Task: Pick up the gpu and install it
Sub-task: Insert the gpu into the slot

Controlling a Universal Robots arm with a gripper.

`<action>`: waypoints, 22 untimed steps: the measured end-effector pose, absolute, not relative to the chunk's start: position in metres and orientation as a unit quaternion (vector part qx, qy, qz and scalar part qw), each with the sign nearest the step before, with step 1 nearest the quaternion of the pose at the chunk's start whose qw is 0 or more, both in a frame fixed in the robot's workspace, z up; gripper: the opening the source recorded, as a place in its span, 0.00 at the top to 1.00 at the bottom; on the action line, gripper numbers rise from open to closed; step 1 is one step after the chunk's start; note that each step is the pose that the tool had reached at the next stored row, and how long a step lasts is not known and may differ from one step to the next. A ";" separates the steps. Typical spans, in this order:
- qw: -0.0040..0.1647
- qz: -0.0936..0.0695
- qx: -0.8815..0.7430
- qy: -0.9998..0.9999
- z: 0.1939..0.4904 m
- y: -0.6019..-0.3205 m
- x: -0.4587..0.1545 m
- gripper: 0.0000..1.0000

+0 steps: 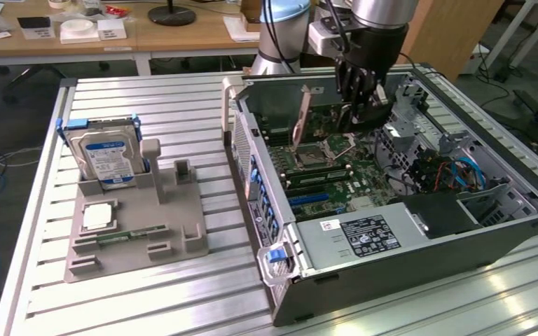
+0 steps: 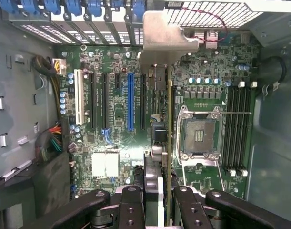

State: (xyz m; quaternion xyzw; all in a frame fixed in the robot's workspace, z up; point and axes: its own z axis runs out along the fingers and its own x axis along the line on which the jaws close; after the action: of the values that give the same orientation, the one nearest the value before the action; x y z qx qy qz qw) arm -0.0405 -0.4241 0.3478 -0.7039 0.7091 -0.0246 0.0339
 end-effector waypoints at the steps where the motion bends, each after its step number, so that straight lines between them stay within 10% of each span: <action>1: 0.034 -0.025 -0.703 0.710 0.346 -0.424 -0.041 0.72; 22: 0.032 -0.024 -0.698 0.715 0.317 -0.424 -0.041 0.72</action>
State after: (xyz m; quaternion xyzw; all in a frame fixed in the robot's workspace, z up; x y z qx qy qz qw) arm -0.0406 -0.4241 0.3171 -0.6977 0.7153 -0.0238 0.0325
